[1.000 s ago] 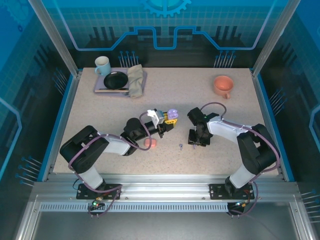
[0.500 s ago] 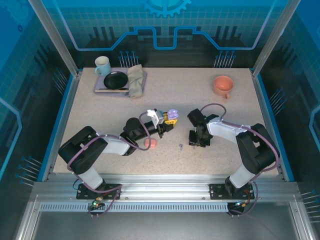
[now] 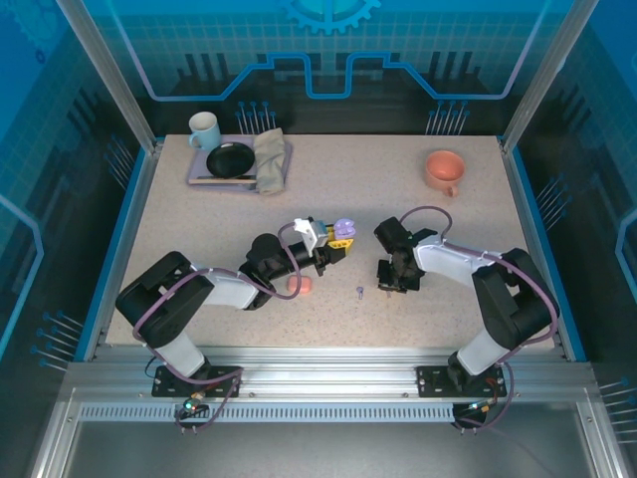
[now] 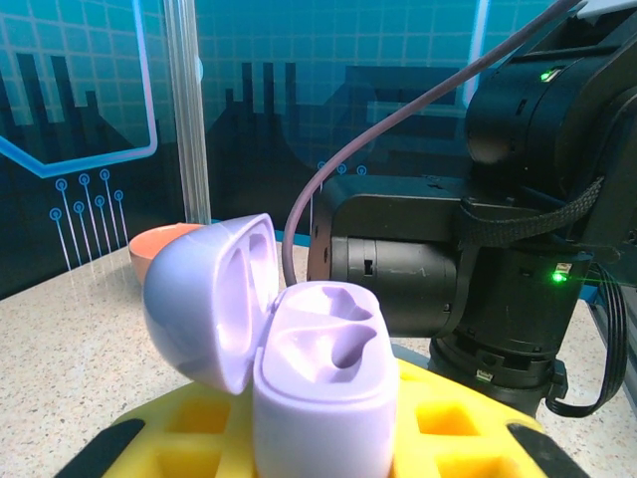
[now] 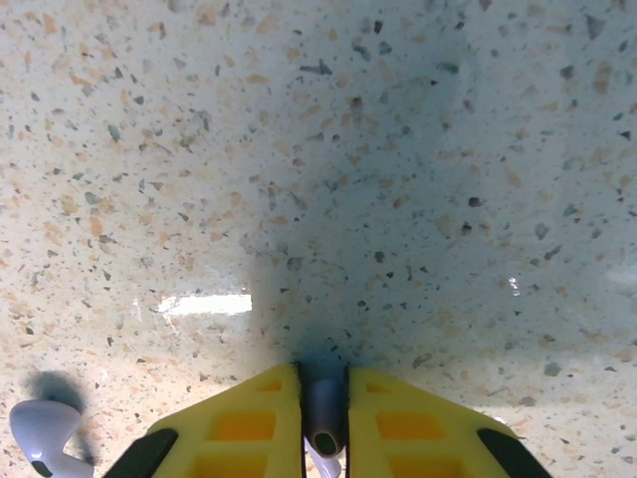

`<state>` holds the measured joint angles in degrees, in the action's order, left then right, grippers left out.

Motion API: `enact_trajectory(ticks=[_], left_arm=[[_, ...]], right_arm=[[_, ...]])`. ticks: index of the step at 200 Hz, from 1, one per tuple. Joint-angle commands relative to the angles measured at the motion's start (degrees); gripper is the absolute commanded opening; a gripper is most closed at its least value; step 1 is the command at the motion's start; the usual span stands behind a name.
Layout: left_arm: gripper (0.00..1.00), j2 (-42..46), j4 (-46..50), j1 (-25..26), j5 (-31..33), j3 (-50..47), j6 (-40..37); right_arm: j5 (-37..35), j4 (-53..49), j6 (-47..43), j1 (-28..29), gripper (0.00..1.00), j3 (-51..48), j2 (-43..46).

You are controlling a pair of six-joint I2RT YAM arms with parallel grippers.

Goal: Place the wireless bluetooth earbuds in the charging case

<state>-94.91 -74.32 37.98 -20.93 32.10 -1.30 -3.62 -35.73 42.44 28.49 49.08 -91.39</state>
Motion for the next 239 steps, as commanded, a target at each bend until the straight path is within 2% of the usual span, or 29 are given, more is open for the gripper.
enact_trajectory(ticks=[1, 94, 165, 198, 239], left_arm=[[0.00, 1.8, -0.4, -0.5, -2.0, 1.3, 1.3], [0.00, 1.1, 0.4, -0.5, -2.4, 1.3, 1.0], [0.00, 0.4, 1.5, -0.7, -2.6, 2.7, 0.8], [0.00, 0.4, 1.9, -0.8, -2.6, 3.0, 0.9], [0.00, 0.8, 2.4, -0.7, -2.6, 3.0, 1.0]], right_arm=[[2.0, 0.9, 0.2, 0.4, 0.09, -1.7, 0.1], [2.4, 1.6, 0.5, -3.7, 0.09, -0.8, 9.5], [4.5, 2.1, -0.1, -8.0, 0.09, 5.5, 17.2], [5.2, 2.5, -1.1, -8.2, 0.09, 5.9, 16.2], [5.5, 7.8, -3.5, -8.0, 0.08, -0.4, 11.1]])
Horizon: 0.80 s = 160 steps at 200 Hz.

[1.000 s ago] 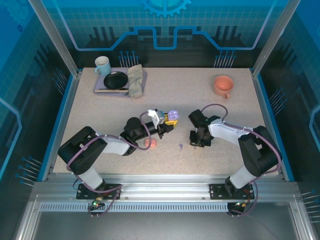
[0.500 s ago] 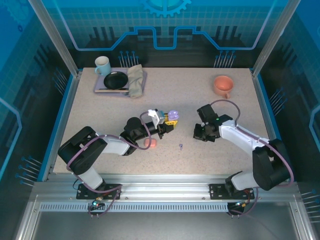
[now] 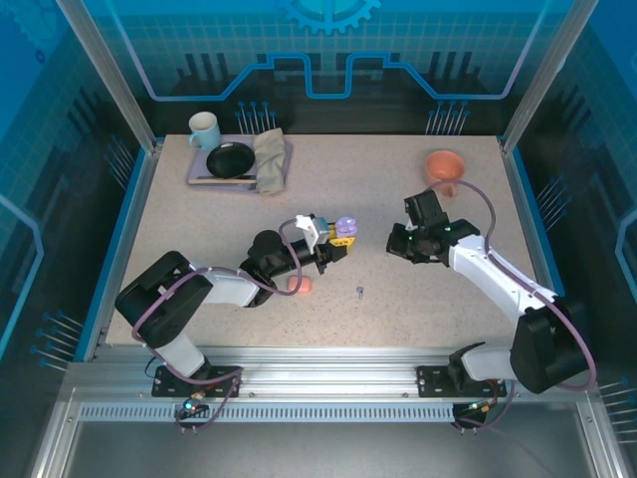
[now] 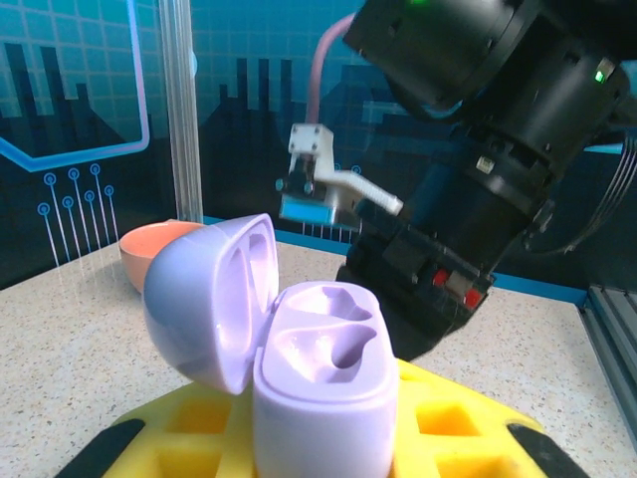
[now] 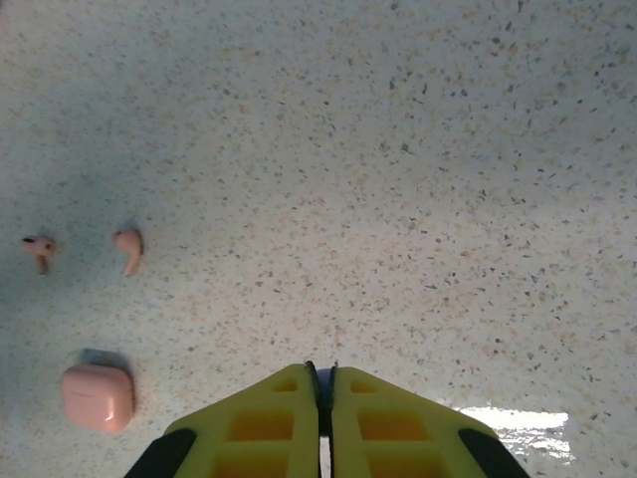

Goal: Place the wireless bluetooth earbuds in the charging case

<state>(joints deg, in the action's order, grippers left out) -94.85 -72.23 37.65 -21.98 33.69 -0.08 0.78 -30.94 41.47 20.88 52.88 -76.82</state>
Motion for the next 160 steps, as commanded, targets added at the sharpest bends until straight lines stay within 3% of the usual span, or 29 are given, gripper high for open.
enact_trajectory(ticks=[1, 78, 160], left_arm=[[0.00, 0.8, 0.3, -0.4, -1.6, 1.4, -0.2], [0.00, 1.8, 0.9, -0.4, -1.4, 1.0, -0.3], [0.00, 2.7, 1.5, -0.4, -1.2, 0.8, -0.5]], right_arm=[[1.1, 3.1, -2.6, -0.3, 0.08, -4.4, -3.6], [-1.9, 6.5, -8.0, 2.0, 0.07, -6.9, -13.3], [-2.9, -2.4, -2.8, 4.0, 0.40, -6.3, -5.4]])
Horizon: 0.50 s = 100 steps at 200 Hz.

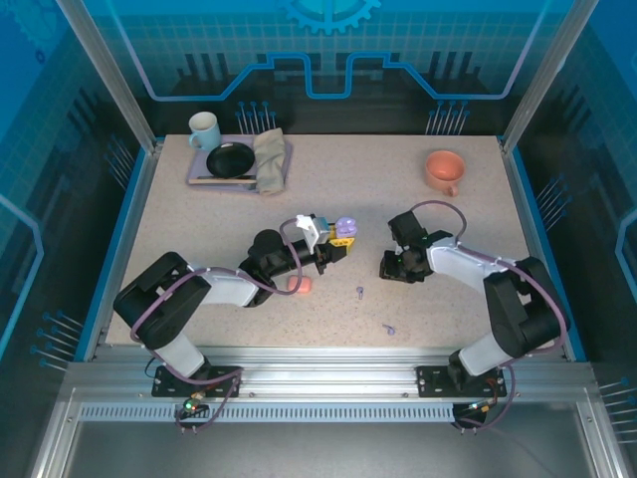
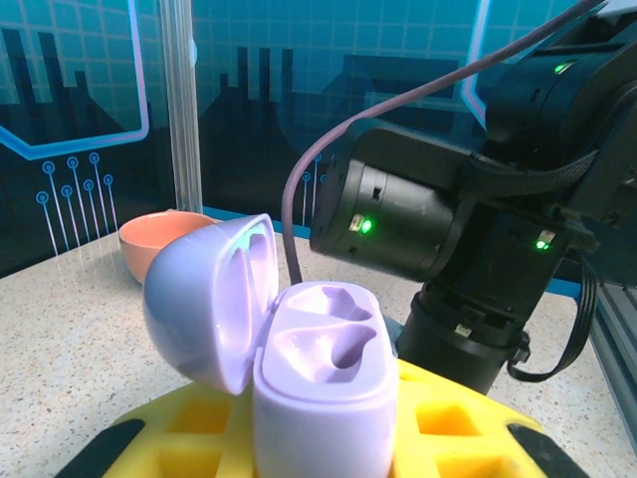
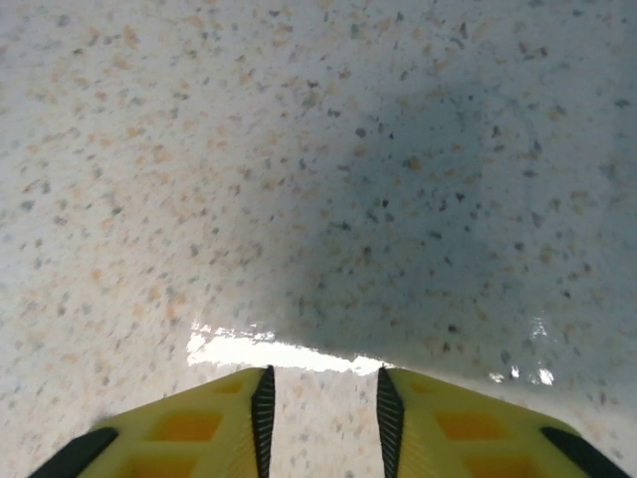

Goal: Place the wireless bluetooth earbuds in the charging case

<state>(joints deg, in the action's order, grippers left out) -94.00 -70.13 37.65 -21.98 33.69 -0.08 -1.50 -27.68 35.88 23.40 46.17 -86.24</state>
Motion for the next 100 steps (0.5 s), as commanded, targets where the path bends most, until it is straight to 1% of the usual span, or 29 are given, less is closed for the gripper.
enact_trajectory(ticks=[1, 30, 59, 72, 100], left_arm=[[0.00, 1.9, -0.6, -0.4, -1.2, 0.8, -0.5], [0.00, 2.3, -0.3, -0.4, -1.1, 0.9, -0.6], [0.00, 2.5, 0.2, -0.4, -1.1, 1.1, -0.7], [0.00, 2.6, 0.2, -0.4, -1.0, 1.2, -0.6], [0.00, 3.0, 0.8, -0.5, -1.0, 1.3, -0.7]], right_arm=[[-0.6, -5.9, 2.8, 1.6, 0.41, 0.4, 4.1], [-1.5, -12.2, 3.7, 5.9, 0.48, -0.2, 7.3], [-1.8, -16.2, 5.0, 10.4, 0.52, -3.3, 10.6], [-1.9, -17.4, 5.6, 12.5, 0.55, -4.7, 12.0], [-2.6, -20.4, 7.9, 16.2, 0.56, -6.7, 13.9]])
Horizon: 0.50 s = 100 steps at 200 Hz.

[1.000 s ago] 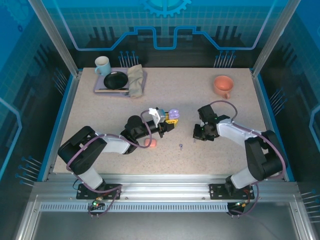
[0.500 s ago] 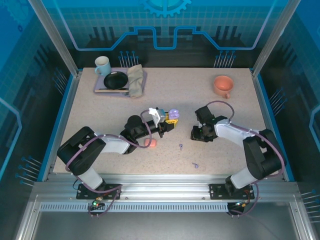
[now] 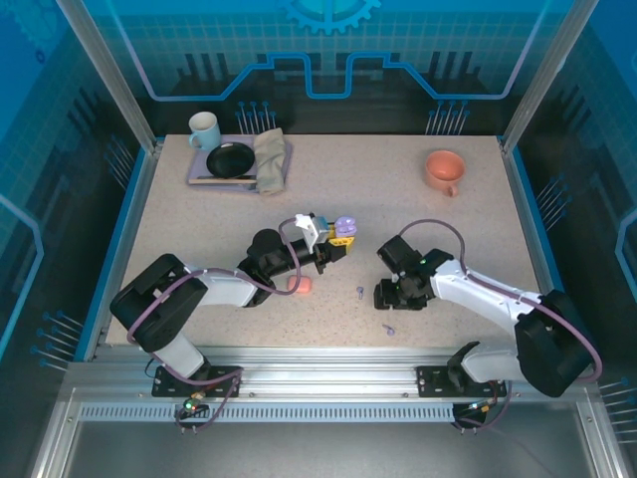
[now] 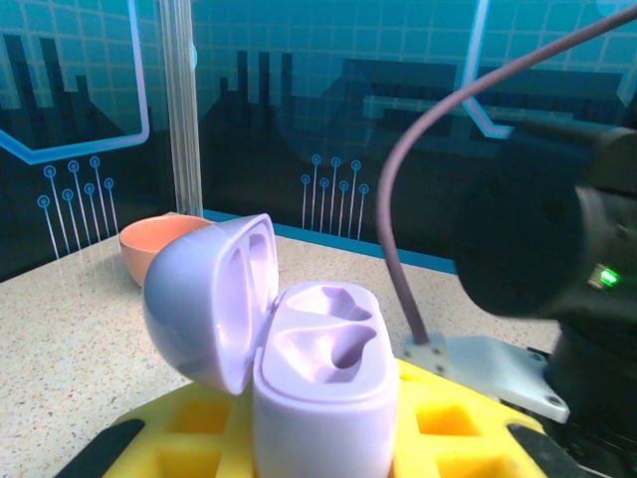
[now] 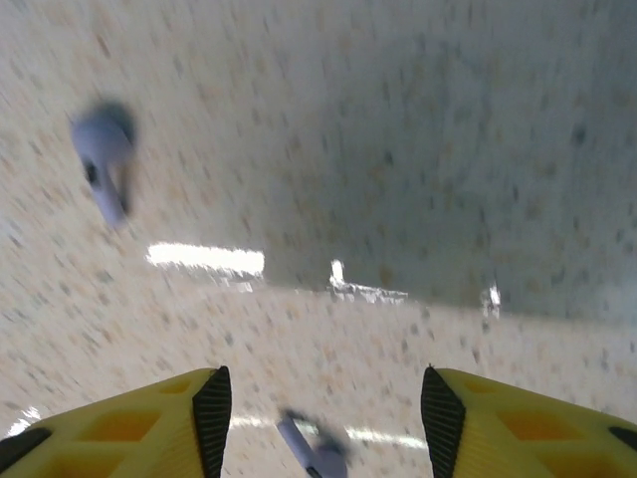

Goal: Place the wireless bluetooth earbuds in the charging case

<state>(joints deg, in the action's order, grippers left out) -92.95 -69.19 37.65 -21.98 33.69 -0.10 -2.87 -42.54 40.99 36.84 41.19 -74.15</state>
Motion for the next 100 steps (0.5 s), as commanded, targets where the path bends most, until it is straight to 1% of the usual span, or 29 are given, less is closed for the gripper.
enact_trajectory(ticks=[1, 29, 50, 79, 100], left_arm=[[0.00, 2.0, -0.1, -0.4, -1.0, 1.3, -0.7], [0.00, 2.2, -0.1, -0.5, -1.0, 1.2, -0.8], [0.00, 2.1, -0.1, -0.5, -0.9, 1.2, -0.6], [0.00, 2.1, -0.1, -0.5, -1.0, 1.4, -0.6], [0.00, 2.1, 0.0, -0.5, -1.0, 1.4, -0.6]], right_arm=[[-1.3, -5.7, 2.9, 2.9, 0.56, -1.8, 1.9], [-1.1, -6.8, 5.6, 5.9, 0.53, -3.4, 3.2], [-0.8, -7.1, 7.0, 8.2, 0.54, -3.7, 3.1], [-1.7, -8.4, 7.7, 10.8, 0.54, -3.1, 1.1], [-2.7, -9.3, 7.9, 11.5, 0.53, -2.6, -0.7]])
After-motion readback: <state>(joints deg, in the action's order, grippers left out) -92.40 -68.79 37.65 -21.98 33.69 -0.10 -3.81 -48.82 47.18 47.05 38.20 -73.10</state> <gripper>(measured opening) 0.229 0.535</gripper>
